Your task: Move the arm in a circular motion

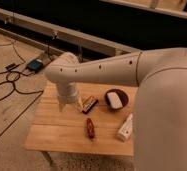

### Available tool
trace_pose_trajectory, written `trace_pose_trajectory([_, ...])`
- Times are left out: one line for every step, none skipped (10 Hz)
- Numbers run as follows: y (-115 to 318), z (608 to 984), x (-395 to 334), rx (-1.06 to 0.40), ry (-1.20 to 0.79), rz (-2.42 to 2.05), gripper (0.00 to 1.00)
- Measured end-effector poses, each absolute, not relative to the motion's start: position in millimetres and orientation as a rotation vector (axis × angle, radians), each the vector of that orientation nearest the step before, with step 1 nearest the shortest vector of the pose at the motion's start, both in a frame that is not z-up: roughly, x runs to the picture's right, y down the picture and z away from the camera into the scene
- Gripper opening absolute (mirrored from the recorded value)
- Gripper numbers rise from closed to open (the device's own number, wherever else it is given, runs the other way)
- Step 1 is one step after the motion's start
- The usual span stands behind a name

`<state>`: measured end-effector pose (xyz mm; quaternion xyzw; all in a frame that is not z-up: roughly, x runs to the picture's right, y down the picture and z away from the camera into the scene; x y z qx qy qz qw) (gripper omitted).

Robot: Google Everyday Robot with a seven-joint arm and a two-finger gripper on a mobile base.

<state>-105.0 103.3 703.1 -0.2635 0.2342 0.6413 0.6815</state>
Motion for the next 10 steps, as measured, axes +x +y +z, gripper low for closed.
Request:
trace_pose_trajectory([103, 703, -105, -0.591, 0.526, 1.439, 0.65])
trace_pose_trajectory([103, 703, -105, -0.591, 0.526, 1.439, 0.65])
trace_pose_trajectory([103, 703, -105, -0.591, 0.525, 1.439, 0.65])
trace_pose_trajectory([103, 703, -105, -0.591, 0.526, 1.439, 0.65])
trace_pose_trajectory([103, 703, -105, -0.591, 0.526, 1.439, 0.65])
trace_pose_trajectory([103, 703, -105, -0.59, 0.524, 1.439, 0.65])
trace_pose_trajectory([103, 702, -103, -0.59, 0.528, 1.44, 0.65])
trace_pose_trajectory([102, 702, -92, -0.581, 0.541, 1.461, 0.65])
trace_pose_trajectory([99, 704, -80, -0.568, 0.553, 1.487, 0.65])
trace_pose_trajectory([92, 708, -57, -0.546, 0.571, 1.534, 0.65])
